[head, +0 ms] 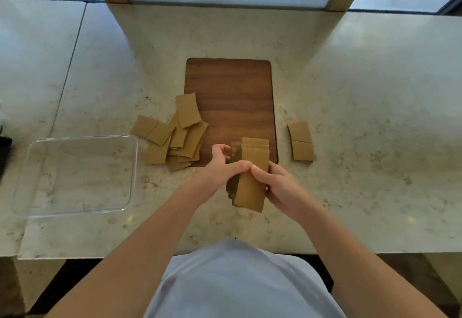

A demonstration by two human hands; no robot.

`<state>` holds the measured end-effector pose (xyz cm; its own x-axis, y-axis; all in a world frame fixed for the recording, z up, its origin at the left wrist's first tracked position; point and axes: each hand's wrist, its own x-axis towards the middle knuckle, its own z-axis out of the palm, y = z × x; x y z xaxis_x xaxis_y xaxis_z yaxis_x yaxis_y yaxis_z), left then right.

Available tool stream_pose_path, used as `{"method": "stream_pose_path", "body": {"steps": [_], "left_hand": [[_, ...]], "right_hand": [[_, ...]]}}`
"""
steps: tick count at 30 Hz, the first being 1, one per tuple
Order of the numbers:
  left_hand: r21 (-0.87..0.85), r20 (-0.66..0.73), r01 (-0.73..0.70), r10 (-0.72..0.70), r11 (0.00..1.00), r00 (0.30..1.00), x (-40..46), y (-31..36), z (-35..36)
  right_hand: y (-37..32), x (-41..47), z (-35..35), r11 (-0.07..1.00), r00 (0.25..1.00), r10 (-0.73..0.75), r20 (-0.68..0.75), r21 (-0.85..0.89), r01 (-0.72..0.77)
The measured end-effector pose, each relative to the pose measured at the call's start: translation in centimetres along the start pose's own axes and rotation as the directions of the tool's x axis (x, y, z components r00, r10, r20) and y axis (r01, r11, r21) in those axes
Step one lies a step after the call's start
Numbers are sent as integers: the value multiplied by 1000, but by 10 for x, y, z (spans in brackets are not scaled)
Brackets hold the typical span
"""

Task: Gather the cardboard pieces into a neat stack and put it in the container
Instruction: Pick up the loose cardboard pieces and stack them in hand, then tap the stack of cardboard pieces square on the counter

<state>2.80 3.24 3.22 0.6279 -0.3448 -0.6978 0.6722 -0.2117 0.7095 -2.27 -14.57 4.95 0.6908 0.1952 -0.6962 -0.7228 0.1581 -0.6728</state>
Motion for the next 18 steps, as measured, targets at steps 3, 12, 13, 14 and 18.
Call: {"method": "stream_pose_path", "body": {"steps": [3,12,13,14,18], "left_hand": [[164,69,-140,130,976,989,8,-5,5],[500,150,-406,386,765,910,11,-54,25],[527,144,-415,403,742,904,13,-60,28],[559,137,-417,416,717,899,16,-65,31],[510,104,-380,383,772,918,24,-69,44]], "right_hand": [[7,7,-17,887,958,-280,-65,-399,232],[66,24,-44,665,871,-489,57,-621,414],[68,23,-46,655,870,-487,78,-627,422],[70,24,-48,628,866,-493,90,-652,425],[65,25,-49,575,901,-426,87,-742,344]]}}
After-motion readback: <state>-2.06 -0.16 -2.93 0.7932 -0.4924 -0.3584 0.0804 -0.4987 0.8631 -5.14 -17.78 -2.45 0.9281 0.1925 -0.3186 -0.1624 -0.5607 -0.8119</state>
